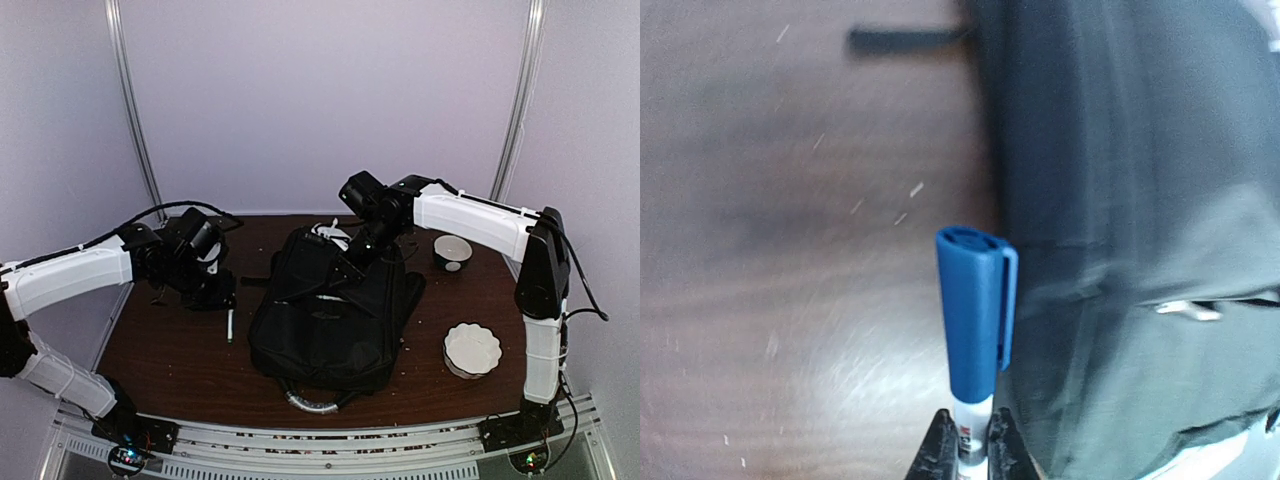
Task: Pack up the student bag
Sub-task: Place the pen in the lower front pocket of the bag.
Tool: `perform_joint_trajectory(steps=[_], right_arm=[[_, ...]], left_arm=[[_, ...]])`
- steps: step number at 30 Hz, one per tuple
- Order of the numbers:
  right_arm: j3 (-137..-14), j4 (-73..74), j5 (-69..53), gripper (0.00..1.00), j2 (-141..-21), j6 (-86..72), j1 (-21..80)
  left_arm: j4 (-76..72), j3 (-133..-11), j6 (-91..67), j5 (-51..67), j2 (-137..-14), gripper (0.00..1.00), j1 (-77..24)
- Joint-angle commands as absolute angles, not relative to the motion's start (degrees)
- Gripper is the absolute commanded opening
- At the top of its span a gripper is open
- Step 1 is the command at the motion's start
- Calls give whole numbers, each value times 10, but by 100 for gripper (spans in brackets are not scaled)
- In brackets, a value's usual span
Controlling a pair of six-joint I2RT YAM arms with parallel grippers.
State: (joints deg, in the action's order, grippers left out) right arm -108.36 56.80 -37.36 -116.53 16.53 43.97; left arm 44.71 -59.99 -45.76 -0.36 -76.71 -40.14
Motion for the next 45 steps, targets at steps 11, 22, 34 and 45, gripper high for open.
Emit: perform_joint_trajectory(steps=[11,22,34,45], right_arm=[[-1099,565,-425,0,-1170,150,443],[-1098,569,-423,0,-1163,150,442],[-1099,569,-430,0,-1161,147,442],[-1102,568,-434,0,-1166,144,443]], left_arm=[[217,-631,-76,100,-717,0,-471],[238,-666,208,21,-751,0,-577],[258,-742,404,-93,-892,0,-663],[245,-774,455,-121,-986,0,-675]])
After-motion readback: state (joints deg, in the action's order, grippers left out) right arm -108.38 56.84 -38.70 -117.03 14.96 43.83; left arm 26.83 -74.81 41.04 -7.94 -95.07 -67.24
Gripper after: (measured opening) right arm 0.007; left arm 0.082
